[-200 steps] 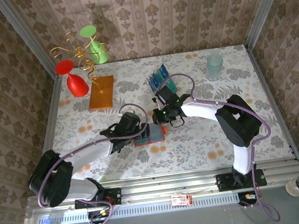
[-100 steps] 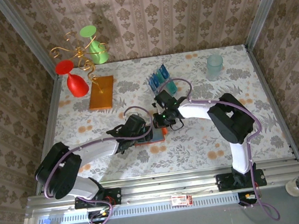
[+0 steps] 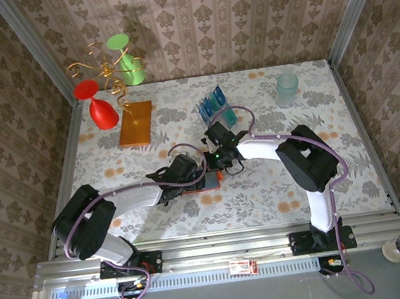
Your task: Put the credit cards into the card holder
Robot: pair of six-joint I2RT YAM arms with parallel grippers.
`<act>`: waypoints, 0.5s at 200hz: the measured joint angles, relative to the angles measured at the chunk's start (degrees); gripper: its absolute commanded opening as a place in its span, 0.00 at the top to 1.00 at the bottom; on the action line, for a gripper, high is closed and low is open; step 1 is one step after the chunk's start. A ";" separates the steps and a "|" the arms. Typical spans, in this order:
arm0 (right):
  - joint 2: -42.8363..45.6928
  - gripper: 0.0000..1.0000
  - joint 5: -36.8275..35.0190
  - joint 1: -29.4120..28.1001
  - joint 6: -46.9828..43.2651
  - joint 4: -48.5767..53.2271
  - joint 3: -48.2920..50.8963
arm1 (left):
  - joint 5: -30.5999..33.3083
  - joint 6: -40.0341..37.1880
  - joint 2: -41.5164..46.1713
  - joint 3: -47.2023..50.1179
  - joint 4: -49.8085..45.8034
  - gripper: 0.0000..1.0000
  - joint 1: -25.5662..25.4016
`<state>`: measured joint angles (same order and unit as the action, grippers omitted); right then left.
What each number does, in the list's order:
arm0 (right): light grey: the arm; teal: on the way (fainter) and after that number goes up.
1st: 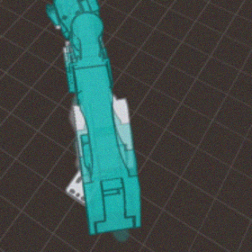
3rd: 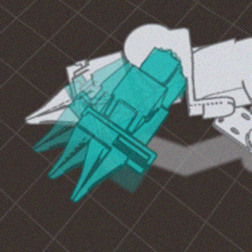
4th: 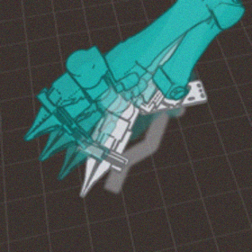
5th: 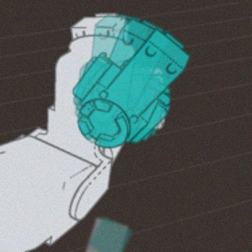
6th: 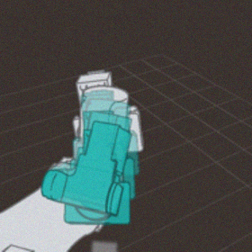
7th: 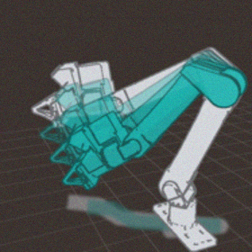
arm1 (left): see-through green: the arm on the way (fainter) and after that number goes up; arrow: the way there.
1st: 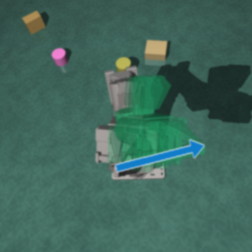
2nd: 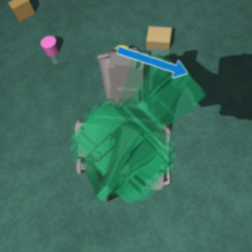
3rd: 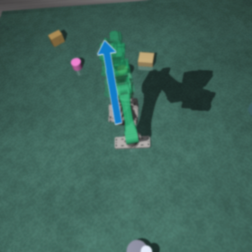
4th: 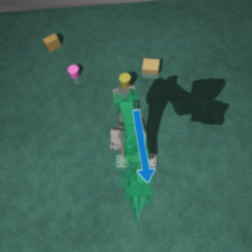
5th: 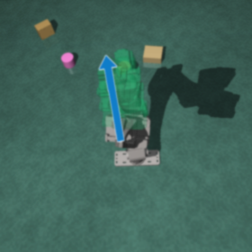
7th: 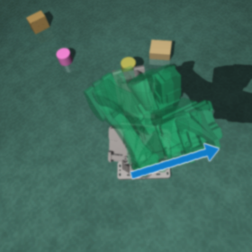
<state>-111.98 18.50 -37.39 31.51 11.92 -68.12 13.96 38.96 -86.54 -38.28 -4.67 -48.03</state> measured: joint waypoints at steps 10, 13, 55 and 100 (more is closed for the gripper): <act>-0.04 0.94 0.00 0.00 0.15 -0.02 0.00 | 0.13 0.00 -0.15 0.02 0.04 0.01 0.00; -0.04 0.94 0.00 0.00 0.20 -0.02 0.00 | 0.22 0.00 -0.24 0.04 0.11 0.02 0.00; -0.04 0.76 0.39 0.13 0.57 -0.20 0.00 | 0.92 -0.20 -1.07 0.48 1.14 0.08 0.00; 3.78 0.66 0.85 1.70 1.95 -1.44 3.43 | 1.92 -0.35 -1.27 1.07 2.14 0.09 -0.28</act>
<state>-108.20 19.35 -35.68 33.45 10.48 -64.69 15.88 38.61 -87.81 -37.21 -2.52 -48.31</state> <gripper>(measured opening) 0.329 0.910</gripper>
